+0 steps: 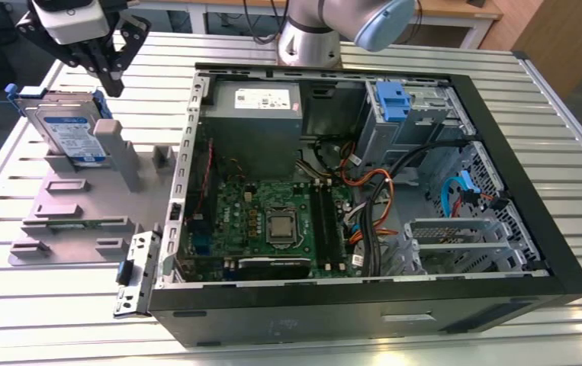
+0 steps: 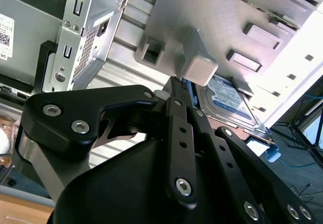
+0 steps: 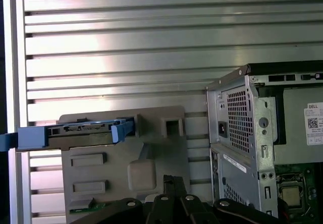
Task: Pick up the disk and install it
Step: 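Reach for the disk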
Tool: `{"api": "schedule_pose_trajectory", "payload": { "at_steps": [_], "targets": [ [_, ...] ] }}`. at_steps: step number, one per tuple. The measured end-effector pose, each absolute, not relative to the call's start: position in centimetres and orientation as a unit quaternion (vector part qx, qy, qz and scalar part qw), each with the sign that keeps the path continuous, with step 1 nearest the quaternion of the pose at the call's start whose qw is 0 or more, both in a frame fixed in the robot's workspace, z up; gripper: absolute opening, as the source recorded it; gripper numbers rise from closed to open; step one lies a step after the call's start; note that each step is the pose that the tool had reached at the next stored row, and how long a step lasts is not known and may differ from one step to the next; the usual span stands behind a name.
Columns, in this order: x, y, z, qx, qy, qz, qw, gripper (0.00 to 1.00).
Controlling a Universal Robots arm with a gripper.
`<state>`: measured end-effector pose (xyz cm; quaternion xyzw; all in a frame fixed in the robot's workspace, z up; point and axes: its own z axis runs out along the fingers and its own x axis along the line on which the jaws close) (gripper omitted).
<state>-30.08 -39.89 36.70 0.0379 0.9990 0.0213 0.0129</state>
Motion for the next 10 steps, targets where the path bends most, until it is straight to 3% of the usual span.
{"api": "schedule_pose_trajectory", "payload": {
  "at_steps": [10],
  "targets": [
    [-30.28, -39.89, 36.69, 0.038, 0.999, 0.021, 0.013, 0.11]
  ]
}}
